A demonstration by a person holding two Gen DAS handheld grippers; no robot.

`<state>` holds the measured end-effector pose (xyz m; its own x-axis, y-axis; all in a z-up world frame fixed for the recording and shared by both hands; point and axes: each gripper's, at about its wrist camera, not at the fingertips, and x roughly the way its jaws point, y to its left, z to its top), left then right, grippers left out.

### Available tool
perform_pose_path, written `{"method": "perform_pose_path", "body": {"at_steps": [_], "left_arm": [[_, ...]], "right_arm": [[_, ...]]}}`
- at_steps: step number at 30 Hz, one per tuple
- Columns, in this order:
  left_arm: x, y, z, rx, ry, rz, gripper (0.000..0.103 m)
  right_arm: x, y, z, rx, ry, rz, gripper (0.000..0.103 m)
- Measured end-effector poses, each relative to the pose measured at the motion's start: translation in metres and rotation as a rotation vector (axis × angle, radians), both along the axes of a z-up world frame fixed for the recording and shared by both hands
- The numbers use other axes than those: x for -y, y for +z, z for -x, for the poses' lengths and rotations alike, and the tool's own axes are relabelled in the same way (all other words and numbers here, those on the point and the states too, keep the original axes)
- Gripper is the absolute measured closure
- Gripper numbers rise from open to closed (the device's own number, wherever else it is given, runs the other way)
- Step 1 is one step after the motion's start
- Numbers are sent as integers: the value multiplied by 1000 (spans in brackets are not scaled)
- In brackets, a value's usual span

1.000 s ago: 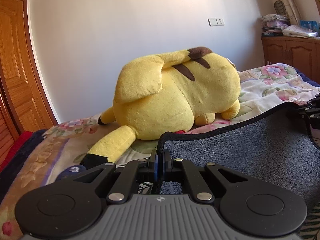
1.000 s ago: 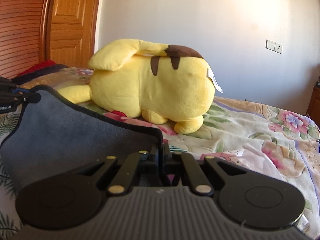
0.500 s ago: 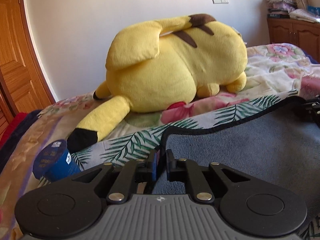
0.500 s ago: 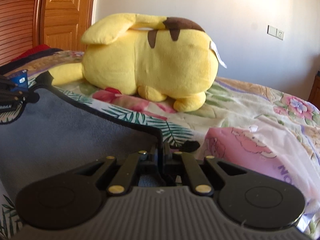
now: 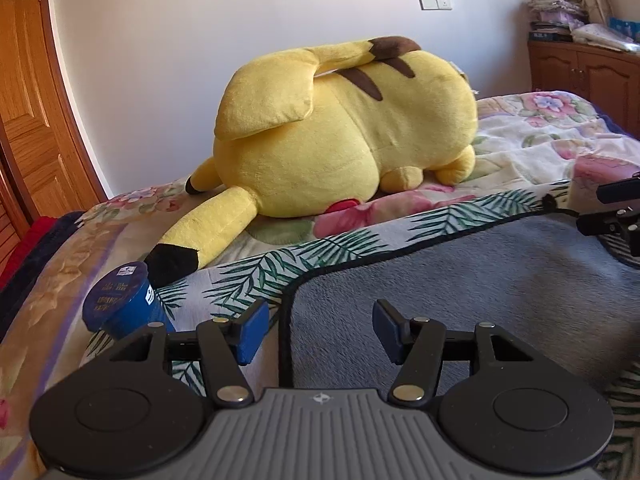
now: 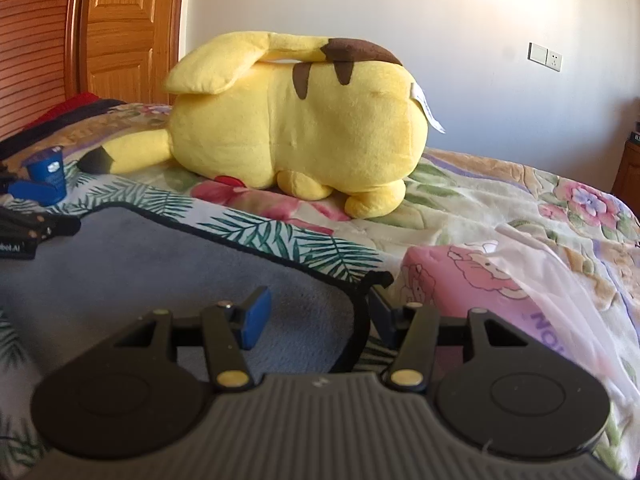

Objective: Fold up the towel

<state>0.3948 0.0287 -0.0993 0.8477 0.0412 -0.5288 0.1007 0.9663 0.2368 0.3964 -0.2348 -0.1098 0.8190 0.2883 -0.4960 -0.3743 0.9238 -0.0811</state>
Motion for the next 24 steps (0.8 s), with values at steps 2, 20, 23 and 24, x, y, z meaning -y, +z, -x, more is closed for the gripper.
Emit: {"method": "perform_pose_path", "body": {"at_steps": [2, 20, 23, 24], "left_arm": [[3, 5, 9, -7, -9, 1, 64], [23, 65, 102, -18, -73, 71, 62], [22, 75, 114, -11, -76, 55, 62], [22, 78, 117, -10, -79, 51, 62]], "right_arm": [[1, 7, 7, -6, 1, -9, 48], [10, 85, 89, 2, 18, -47, 48], [11, 95, 103, 8, 17, -60, 48], [11, 98, 108, 9, 18, -64, 48]]}}
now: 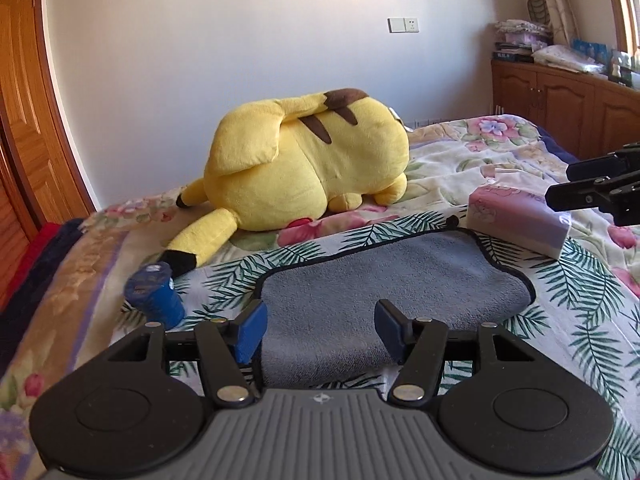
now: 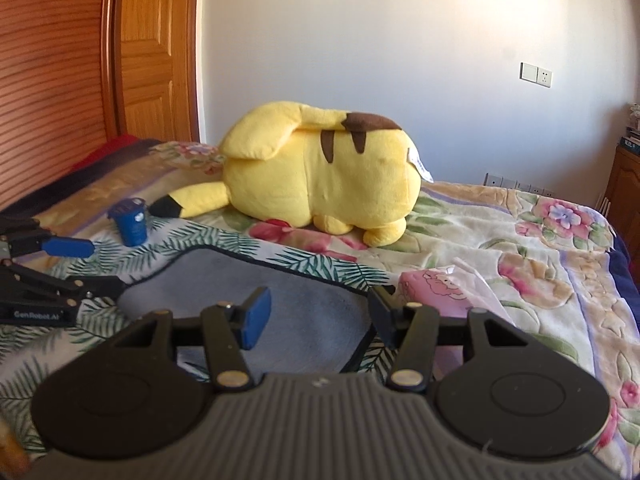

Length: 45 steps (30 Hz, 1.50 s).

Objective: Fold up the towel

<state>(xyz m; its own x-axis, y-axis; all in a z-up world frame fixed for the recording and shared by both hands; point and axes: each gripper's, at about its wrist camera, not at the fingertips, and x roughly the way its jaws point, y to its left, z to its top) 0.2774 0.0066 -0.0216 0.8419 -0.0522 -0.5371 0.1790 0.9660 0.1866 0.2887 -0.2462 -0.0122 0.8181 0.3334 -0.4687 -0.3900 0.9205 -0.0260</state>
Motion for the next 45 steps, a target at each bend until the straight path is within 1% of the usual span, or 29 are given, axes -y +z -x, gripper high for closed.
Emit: {"method": "perform_pose_path", "body": {"at_steps": [3, 7, 11, 13, 17, 19, 24, 25, 26, 27, 28, 29, 32, 33, 35, 41, 45], "left_arm": [[-3, 8, 12, 3, -3, -4, 61], [-5, 17, 28, 15, -3, -14, 56], [-8, 25, 45, 21, -7, -9, 54], [-9, 29, 52, 24, -5, -4, 50], [-9, 38, 71, 28, -5, 12, 45], [-8, 43, 80, 29, -5, 20, 38], [-5, 59, 99, 41, 0, 34, 30], [-5, 62, 103, 45, -1, 39, 27], [-5, 66, 107, 50, -2, 42, 24], [-4, 70, 112, 56, 0, 45, 20], [-4, 73, 117, 63, 7, 47, 17], [-4, 76, 121, 70, 17, 49, 16], [-6, 84, 133, 75, 24, 72, 16], [-6, 86, 137, 75, 28, 80, 16], [-7, 90, 145, 80, 33, 91, 16], [-5, 99, 169, 87, 28, 100, 16], [0, 103, 183, 92, 25, 75, 16]], "right_arm": [[0, 6, 13, 2, -2, -9, 48], [1, 11, 28, 2, -5, -19, 48], [1, 17, 40, 4, -8, -21, 48], [2, 20, 45, 6, -10, -21, 48], [3, 27, 59, 10, -23, -25, 48], [5, 30, 67, 7, -35, -33, 48], [5, 39, 84, 6, -56, -38, 46], [6, 42, 88, 7, -60, -42, 43], [7, 44, 91, 7, -65, -46, 38], [8, 47, 95, 8, -71, -50, 36], [8, 50, 99, 11, -76, -51, 31], [8, 52, 103, 15, -79, -50, 23], [9, 58, 115, 34, -81, -54, 12], [10, 59, 119, 38, -84, -60, 10], [11, 61, 125, 37, -91, -75, 0], [12, 61, 148, 52, -107, -93, 0], [14, 61, 161, 54, -115, -102, 0]]}}
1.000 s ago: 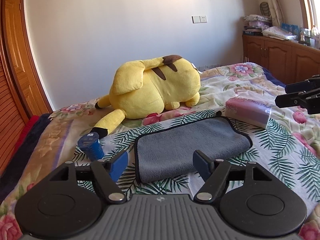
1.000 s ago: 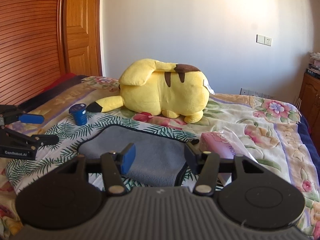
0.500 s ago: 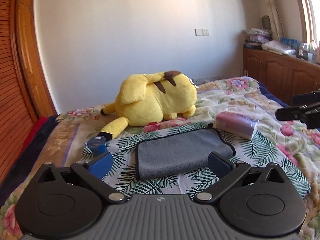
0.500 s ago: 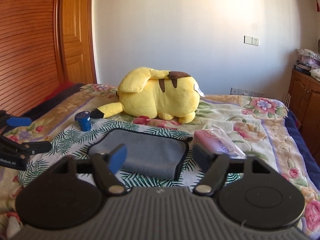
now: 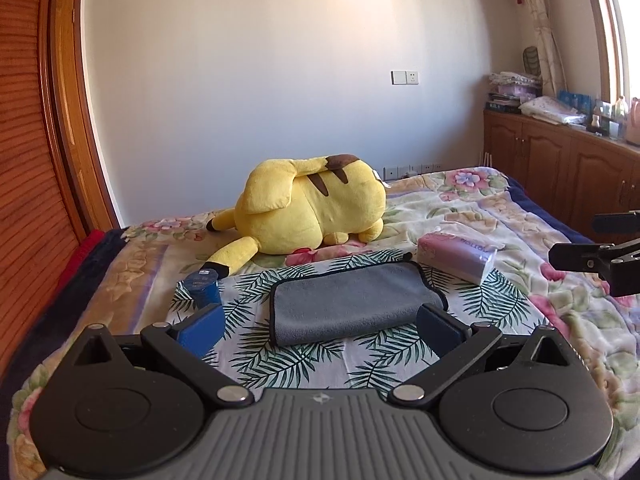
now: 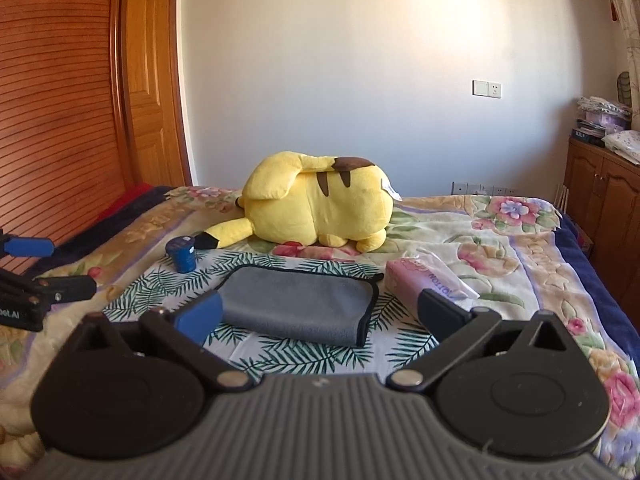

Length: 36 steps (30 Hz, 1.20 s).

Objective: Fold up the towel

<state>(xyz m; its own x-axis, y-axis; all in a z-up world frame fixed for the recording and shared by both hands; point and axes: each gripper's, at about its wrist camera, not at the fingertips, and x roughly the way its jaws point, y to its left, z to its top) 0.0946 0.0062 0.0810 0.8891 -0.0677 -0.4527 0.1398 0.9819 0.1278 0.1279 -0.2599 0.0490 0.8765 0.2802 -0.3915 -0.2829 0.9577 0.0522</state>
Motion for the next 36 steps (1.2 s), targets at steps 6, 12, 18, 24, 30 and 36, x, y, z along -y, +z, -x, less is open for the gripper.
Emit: {"method": "perform_pose_path", "body": {"at_steps": [6, 12, 18, 24, 30, 36], "left_arm": [[8, -1, 26, 22, -4, 12, 16], [11, -15, 51, 27, -7, 39, 16], [10, -37, 67, 12, 14, 30, 16], [7, -63, 74, -20, 35, 23, 16], [9, -87, 77, -62, 50, 36, 16], [9, -103, 73, -81, 63, 52, 16]], "right_arm": [[0, 1, 23, 27, -8, 6, 0], [-3, -7, 42, 26, -7, 2, 0], [-6, -18, 58, 20, -7, 3, 0], [-10, -35, 68, -1, -6, 5, 0], [-13, -53, 72, -33, -9, 2, 0], [-17, -69, 74, -59, -6, 22, 0]]}}
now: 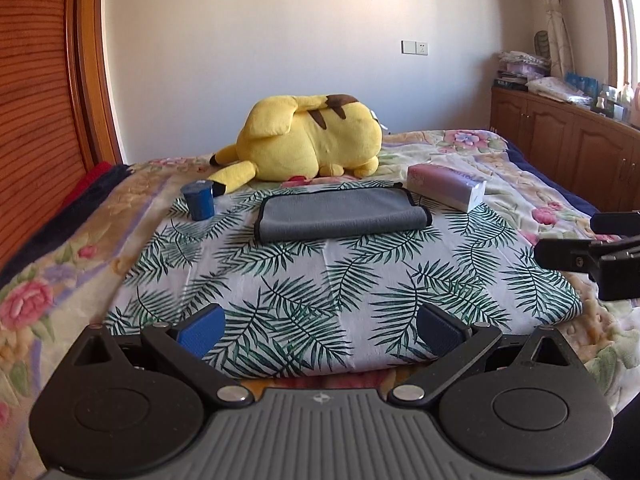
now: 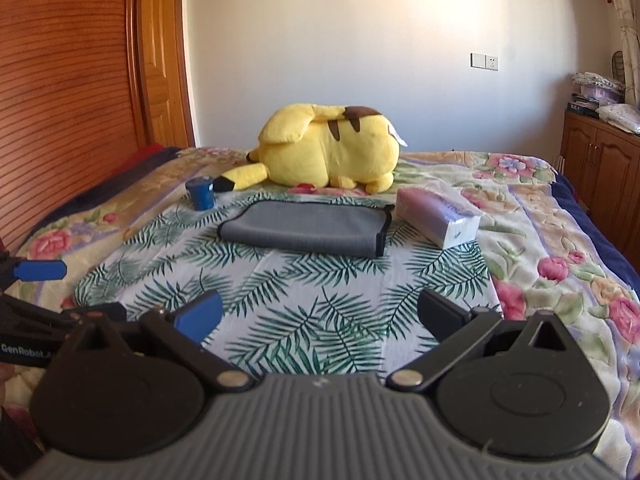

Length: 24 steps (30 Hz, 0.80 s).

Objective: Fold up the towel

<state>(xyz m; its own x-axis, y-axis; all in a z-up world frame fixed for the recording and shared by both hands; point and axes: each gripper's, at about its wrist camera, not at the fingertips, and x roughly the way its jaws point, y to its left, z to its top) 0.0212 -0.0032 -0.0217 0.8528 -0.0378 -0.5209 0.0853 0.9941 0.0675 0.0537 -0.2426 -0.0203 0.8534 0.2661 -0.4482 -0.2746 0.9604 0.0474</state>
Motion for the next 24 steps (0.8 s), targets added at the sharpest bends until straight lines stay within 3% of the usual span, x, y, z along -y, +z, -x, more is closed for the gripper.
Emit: {"method": "perform_pose_path", "body": {"at_steps": [15, 24], "left_arm": [[1, -16, -14, -4, -1, 20, 16], [-2, -6, 1, 62, 3, 22, 16]], "right_arm": [[0, -24, -8, -36, -26, 3, 0], [-4, -23, -3, -3, -28, 22, 0]]}}
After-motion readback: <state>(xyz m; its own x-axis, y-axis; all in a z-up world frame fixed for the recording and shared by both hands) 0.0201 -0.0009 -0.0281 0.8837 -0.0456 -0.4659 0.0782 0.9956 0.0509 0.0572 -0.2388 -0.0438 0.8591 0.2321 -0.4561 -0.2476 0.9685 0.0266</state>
